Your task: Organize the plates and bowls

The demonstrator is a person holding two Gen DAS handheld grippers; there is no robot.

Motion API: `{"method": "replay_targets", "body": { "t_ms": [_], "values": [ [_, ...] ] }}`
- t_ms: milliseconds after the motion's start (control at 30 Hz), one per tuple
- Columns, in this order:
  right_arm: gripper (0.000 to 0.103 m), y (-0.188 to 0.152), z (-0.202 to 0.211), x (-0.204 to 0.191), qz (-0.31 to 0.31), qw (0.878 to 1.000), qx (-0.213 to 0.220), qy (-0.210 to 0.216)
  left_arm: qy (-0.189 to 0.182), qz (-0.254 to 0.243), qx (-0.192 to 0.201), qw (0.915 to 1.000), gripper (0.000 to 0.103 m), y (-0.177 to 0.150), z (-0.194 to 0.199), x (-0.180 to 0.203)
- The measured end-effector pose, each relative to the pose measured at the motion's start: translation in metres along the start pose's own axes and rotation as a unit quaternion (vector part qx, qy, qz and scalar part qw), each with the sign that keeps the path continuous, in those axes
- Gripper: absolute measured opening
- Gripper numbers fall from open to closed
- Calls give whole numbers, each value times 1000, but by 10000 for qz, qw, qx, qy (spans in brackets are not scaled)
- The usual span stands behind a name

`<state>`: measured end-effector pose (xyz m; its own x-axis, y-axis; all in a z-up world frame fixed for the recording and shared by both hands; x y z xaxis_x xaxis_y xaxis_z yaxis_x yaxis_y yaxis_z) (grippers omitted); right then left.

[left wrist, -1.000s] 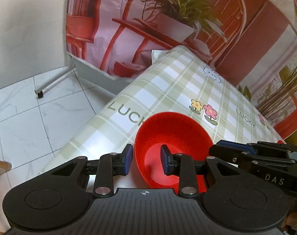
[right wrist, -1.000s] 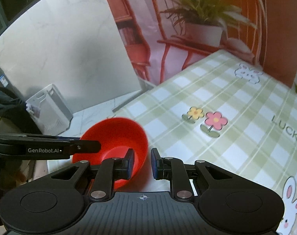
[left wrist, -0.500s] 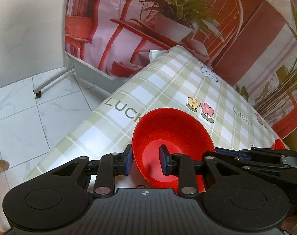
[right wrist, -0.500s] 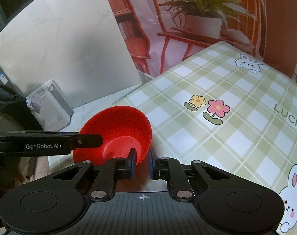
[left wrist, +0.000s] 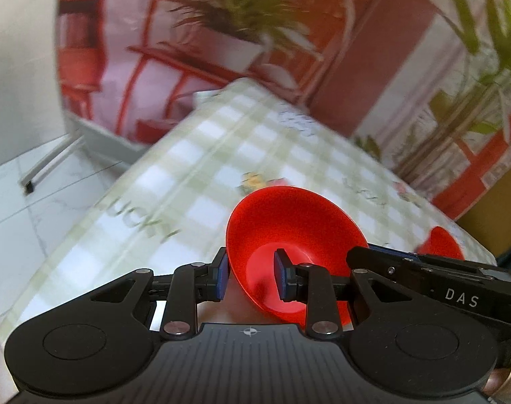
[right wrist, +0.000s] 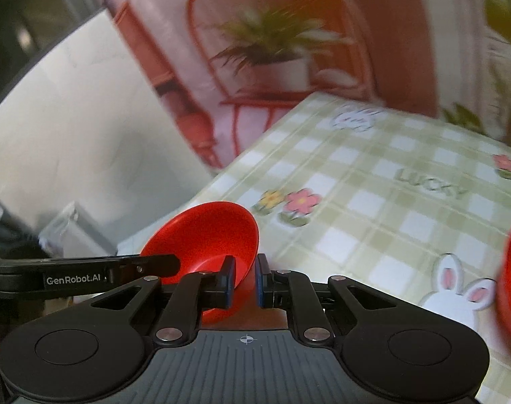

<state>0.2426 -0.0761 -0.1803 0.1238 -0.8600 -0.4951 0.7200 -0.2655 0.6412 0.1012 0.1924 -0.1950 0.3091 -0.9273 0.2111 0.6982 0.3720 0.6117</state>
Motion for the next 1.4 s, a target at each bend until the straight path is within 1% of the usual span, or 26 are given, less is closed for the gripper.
{"method": "replay_targets", "body": {
  "t_ms": [133, 300, 400, 600, 733, 833, 967, 1067, 1200, 1400],
  "values": [
    [12, 6, 28, 23, -255, 9988, 396, -157, -250, -334, 59, 9991, 30, 14, -2, 33],
    [13, 8, 67, 57, -534, 9934, 902, -469, -534, -762, 109, 9956, 30, 26, -12, 84],
    [13, 4, 91, 81, -761, 9883, 1144, -661, -724, -1056, 108, 9917, 30, 29, -19, 117],
    [13, -10, 139, 131, -1244, 9739, 1612, -1001, -1118, -1518, -59, 9821, 30, 26, -38, 181],
    [13, -21, 161, 156, -1470, 9643, 1824, -1235, -1315, -1856, -145, 9737, 30, 19, -52, 224],
    [13, -28, 173, 175, -1649, 9567, 1941, -1406, -1415, -2041, -210, 9685, 30, 10, -63, 247],
    [13, -37, 180, 191, -1813, 9499, 1999, -1577, -1453, -2240, -327, 9631, 30, 2, -76, 269],
    [13, -41, 182, 199, -1889, 9478, 2010, -1600, -1401, -2371, -384, 9605, 30, -2, -86, 281],
    [13, -44, 182, 200, -1915, 9480, 1984, -1590, -1350, -2402, -456, 9602, 30, -4, -93, 286],
    [13, -43, 179, 199, -1923, 9491, 1953, -1552, -1268, -2424, -516, 9605, 30, -4, -97, 282]
  ]
}}
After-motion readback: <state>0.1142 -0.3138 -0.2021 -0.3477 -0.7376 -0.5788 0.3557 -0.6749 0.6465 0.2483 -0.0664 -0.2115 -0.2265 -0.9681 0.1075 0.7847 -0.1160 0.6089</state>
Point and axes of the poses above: each gripper's, at about its wrist camera, not at the fingertips, and z roughly against the way its jaws point, x to its right, y to its top, the point moved 2 cm from there along -z, roughly the way its jaws point, and after that the axes turned 8 degrees about y, right-handed, at the moved point
